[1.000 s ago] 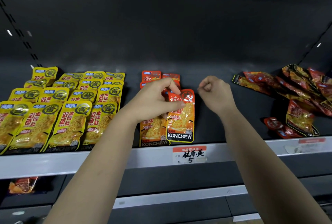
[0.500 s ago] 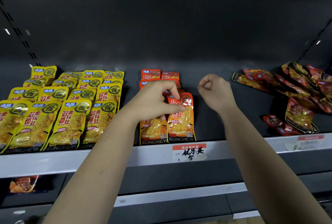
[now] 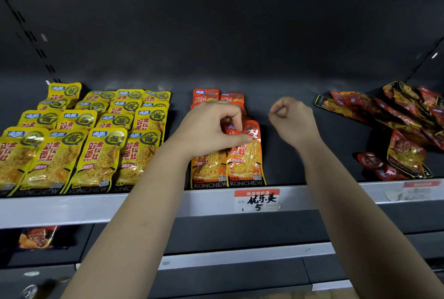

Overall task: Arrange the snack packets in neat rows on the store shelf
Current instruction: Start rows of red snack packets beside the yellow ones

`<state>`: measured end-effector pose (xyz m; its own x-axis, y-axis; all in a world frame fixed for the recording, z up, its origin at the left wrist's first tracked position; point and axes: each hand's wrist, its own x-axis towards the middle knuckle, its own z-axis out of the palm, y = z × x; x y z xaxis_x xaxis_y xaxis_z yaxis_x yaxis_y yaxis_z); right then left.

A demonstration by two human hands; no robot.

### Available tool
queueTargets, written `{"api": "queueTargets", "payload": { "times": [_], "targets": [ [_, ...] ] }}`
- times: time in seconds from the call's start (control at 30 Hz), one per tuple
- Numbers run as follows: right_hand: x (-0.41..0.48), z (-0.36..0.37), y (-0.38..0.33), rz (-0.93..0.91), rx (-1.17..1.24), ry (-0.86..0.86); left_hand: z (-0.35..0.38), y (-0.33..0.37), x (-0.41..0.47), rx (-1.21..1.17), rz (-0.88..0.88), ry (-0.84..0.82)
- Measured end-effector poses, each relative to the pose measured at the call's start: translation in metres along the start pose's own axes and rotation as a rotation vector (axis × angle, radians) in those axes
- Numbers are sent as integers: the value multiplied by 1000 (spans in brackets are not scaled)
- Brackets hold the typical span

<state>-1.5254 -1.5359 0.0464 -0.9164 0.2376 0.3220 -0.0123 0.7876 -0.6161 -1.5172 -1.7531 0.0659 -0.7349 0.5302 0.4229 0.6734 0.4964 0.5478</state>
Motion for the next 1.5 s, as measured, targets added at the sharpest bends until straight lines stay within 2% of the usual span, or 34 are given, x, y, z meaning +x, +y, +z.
{"api": "queueTargets", "payload": {
  "times": [0.17, 0.43, 0.67, 0.87, 1.03, 1.27, 1.5],
  "targets": [
    [0, 0, 0, -13, -14, -5, 1, -5, 0, 117, 64, -17],
    [1, 0, 1, -9, -10, -2, 4, -2, -1, 227, -1, -16],
    [-6, -1, -6, -84, -84, -40, 6, 1, 3, 535, -11, 57],
    [-10, -15, -5, -160, -24, -82, 6, 5, 5, 606, -82, 1],
    [-5, -46, 21, -169, -71, -118, 18, 28, 19, 666, -49, -5],
    [14, -108, 69, -141, -160, -121, 62, 77, 74, 666, 38, -56],
    [44, -166, 127, -97, -207, -101, 113, 110, 130, 604, 14, -47]
  ]
}}
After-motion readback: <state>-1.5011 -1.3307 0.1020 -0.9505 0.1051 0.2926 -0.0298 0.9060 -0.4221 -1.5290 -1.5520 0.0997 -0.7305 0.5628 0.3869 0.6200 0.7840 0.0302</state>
